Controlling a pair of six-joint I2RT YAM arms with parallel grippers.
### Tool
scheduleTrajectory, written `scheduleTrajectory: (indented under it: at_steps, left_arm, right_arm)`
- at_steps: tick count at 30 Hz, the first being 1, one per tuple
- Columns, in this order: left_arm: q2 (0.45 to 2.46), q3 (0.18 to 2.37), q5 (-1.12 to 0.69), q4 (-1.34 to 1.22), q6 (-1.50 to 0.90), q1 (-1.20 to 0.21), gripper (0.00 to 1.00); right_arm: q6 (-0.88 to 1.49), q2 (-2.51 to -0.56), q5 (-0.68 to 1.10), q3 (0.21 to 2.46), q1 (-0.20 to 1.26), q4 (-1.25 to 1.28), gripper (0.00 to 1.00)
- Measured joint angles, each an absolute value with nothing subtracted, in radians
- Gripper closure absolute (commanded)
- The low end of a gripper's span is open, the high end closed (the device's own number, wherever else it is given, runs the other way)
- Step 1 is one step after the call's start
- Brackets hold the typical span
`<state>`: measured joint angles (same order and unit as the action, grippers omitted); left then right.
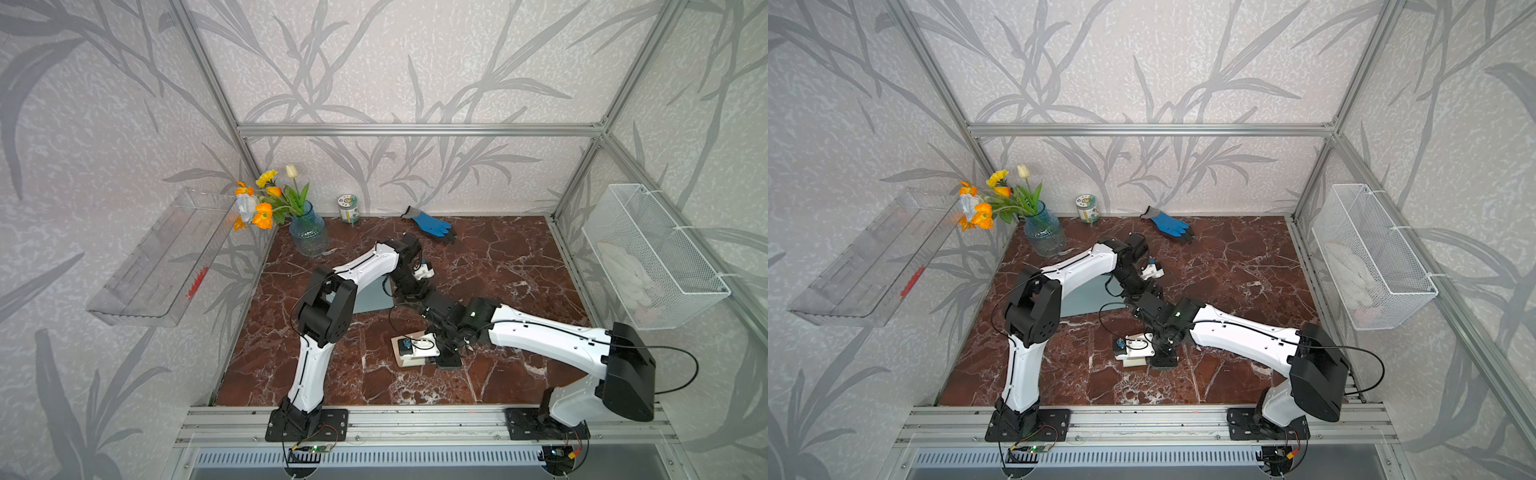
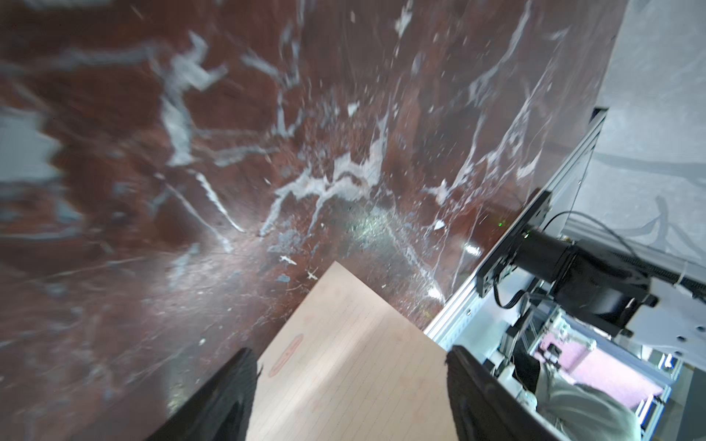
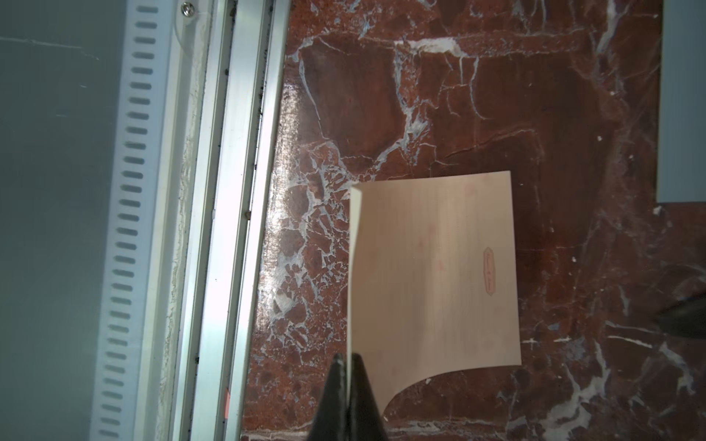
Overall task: Fold the letter paper in half and place it into the envelope
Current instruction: Fold the letter paper at the center of the board.
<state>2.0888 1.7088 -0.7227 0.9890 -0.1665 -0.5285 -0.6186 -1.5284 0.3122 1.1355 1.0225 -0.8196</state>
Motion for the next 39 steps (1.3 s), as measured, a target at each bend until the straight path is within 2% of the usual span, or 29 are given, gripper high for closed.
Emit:
scheduleTrajectory:
  at_steps: [6, 12, 18, 26, 29, 39]
  left_arm:
    - [1.983, 1.694, -0.694, 0.928, -0.222, -0.463, 0.21]
    - [1.857, 1.547, -0.678, 0.868, -0.263, -0.417, 0.22]
    - [1.781, 1.452, -0.654, 0.859, -0.274, -0.4, 0.25]
    - [1.629, 1.359, -0.607, 0.85, -0.31, -0.38, 0.36]
    - [1.574, 1.337, -0.604, 0.824, -0.325, -0.38, 0.38]
    - [1.561, 1.331, -0.606, 0.728, -0.377, -0.373, 0.4]
  right_arm:
    - [-0.617, -1.679, 0.391, 1.257, 0.976, -0.895, 1.0]
    - [-0.616, -1.744, 0.437, 1.313, 0.944, -0.921, 1.0]
    - [-0.619, -1.877, 0.501, 1.441, 0.899, -0.971, 1.0]
    - [-0.633, -2.043, 0.567, 1.61, 0.814, -1.055, 1.0]
    - [-0.654, -2.084, 0.609, 1.667, 0.78, -1.084, 1.0]
    - [-0.644, -2.124, 0.745, 1.738, 0.749, -1.142, 1.0]
